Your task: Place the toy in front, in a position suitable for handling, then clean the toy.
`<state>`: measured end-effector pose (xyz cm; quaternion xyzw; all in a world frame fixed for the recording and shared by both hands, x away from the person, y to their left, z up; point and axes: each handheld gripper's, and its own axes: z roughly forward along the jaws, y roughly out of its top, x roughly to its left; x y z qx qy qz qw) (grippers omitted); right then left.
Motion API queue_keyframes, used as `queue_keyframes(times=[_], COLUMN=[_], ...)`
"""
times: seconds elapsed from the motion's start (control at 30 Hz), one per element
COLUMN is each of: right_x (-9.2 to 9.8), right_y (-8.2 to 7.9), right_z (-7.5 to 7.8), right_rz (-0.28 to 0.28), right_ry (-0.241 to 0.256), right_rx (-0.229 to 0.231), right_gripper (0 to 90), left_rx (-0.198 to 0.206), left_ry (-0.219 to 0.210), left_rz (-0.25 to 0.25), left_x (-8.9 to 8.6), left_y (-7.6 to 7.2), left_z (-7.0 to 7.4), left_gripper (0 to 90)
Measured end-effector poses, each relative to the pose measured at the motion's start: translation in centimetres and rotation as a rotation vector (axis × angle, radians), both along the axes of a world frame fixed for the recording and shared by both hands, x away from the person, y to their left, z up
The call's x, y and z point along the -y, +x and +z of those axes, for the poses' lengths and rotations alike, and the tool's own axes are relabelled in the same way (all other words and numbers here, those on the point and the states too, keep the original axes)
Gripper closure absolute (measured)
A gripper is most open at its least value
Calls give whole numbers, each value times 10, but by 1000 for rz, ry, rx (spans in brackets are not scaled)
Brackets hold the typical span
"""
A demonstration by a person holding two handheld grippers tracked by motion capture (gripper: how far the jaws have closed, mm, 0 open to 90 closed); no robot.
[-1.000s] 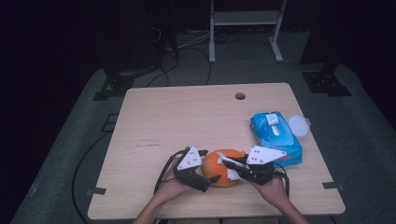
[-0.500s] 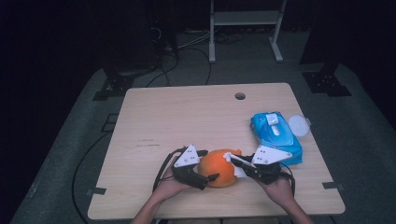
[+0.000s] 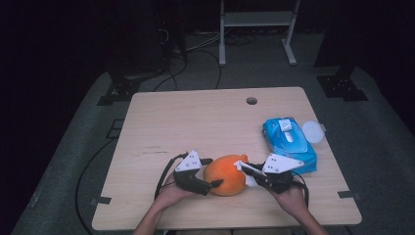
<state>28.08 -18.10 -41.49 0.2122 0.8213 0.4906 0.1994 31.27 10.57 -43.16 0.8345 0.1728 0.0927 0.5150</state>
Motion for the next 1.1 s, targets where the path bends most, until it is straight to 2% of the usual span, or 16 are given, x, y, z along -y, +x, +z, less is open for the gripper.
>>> queue_keyframes(times=[0.07,0.1,0.13,0.17,0.2,0.27,0.37,0.43,0.5,0.6,0.73,0.87,0.93,1.0,1.1], right_x=[-4,-7,-11,-15,-18,-16,-4,6,9,1,-11,-12,-5,3,2], right_y=[-2,-2,-3,-4,-4,-2,2,7,10,8,4,3,5,10,8], right_z=[1,1,2,3,4,3,0,-6,-10,-6,3,0,-2,-6,-6], right_rz=[14,34,53,62,69,71,30,-9,-15,0,63,68,39,3,-5], right_ry=[3,24,43,42,30,31,30,33,54,67,113,101,83,79,66], right_rx=[6,-2,-6,0,7,5,-12,-43,-70,-58,-39,-33,-30,-48,-38], right_gripper=[823,823,823,822,822,823,823,823,823,823,823,823,823,823,823], left_rx=[12,20,31,48,60,46,37,38,35,31,38,39,31,22,24], left_ry=[-48,-68,-47,-17,-12,-14,-4,-9,-16,-22,-21,-20,-27,-36,-37], left_rz=[4,-5,-11,-12,-17,-29,-36,-46,-42,-47,-59,-59,-55,-54,-52], left_x=[3,4,6,8,6,1,-5,-9,-7,-3,-2,-4,-6,-6,-3], left_y=[-1,-2,-3,-4,-5,-4,-4,-5,-4,-2,-2,-4,-3,-2,0], left_z=[5,6,5,3,1,-1,-3,-4,-5,-7,-7,-8,-9,-9,-10], left_gripper=[97,136,193,217,244,293,311,313,308,307,308,308,308,308,308])
